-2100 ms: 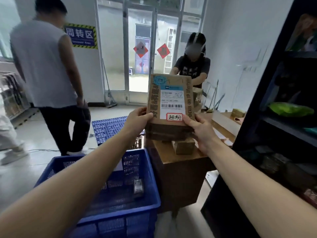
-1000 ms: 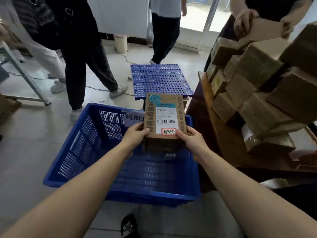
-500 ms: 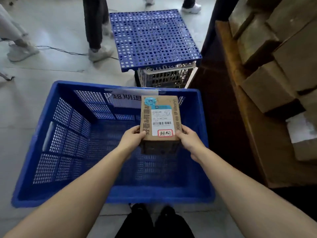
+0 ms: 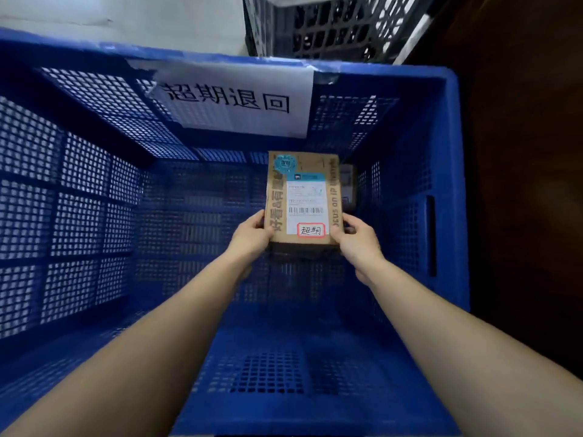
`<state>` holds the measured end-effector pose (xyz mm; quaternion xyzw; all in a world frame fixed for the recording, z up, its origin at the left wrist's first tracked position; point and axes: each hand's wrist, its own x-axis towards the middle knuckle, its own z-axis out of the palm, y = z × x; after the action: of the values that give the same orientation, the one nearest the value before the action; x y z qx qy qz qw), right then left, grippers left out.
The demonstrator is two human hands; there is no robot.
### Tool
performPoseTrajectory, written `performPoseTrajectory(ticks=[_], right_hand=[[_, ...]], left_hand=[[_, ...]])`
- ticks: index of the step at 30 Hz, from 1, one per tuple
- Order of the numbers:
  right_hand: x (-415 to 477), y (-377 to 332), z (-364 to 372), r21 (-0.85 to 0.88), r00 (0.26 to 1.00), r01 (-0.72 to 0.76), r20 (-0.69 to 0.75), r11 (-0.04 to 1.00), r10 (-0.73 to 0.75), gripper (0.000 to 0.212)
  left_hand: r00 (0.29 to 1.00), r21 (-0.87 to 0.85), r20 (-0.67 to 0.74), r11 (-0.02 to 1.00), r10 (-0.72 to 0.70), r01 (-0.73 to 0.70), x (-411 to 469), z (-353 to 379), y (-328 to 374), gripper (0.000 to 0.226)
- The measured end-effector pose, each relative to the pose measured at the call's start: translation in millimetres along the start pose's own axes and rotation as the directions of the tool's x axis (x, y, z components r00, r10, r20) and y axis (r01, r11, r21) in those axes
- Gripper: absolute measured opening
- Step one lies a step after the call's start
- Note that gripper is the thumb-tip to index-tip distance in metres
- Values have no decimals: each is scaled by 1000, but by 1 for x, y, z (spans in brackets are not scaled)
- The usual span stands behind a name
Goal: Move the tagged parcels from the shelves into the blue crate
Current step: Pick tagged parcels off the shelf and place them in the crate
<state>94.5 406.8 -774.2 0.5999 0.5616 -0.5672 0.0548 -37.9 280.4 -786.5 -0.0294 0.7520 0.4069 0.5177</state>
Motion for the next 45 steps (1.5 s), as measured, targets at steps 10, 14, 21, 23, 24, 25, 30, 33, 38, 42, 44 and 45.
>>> performPoseTrajectory(ticks=[10, 14, 21, 23, 24, 25, 30, 33, 38, 42, 44, 45], right_hand=[[146, 68, 52, -43, 989, -47, -141, 998, 41, 18], [187, 90, 70, -112, 988, -25, -156, 993, 7, 31], [236, 117, 93, -146, 980, 0, -195, 989, -28, 34], [245, 118, 97, -152, 967, 3, -250, 988, -42, 32], [247, 118, 98, -158, 964, 3, -263, 987, -45, 31], [249, 119, 98, -170, 962, -4, -269, 985, -43, 31], [244, 116, 91, -250, 981, -41, -192, 967, -8, 47], [230, 106, 83, -337, 992, -58, -125, 940, 16, 55], [177, 86, 62, -561, 997, 64, 1, 826, -77, 54], [126, 56, 42, -709, 986, 161, 92, 686, -137, 59], [98, 36, 34, -756, 980, 193, 115, 625, -163, 56], [83, 25, 30, -773, 976, 210, 129, 598, -175, 55]], left_hand=[[1000, 74, -11, 997, 20, -20, 148, 32, -60, 41], [1000, 105, -13, 994, 27, -25, 197, 39, -77, 47], [994, 69, 28, 992, 106, -107, 253, 52, -102, 53], [992, 67, 48, 991, 116, -120, 262, 56, -106, 59], [991, 74, 56, 990, 119, -123, 265, 57, -107, 62], [990, 78, 61, 989, 125, -129, 268, 58, -109, 67], [984, 161, 132, 977, 122, -143, 267, 53, -107, 69], [991, 351, 116, 930, 72, -109, 249, 45, -92, 75], [989, 770, 61, 624, 133, -132, 194, 24, -67, 49], [992, 918, 72, 383, 99, -105, 144, 4, -46, 45], [983, 942, 92, 308, 156, -137, 114, -3, -32, 43], [978, 952, 97, 270, 185, -146, 98, -7, -24, 43]])
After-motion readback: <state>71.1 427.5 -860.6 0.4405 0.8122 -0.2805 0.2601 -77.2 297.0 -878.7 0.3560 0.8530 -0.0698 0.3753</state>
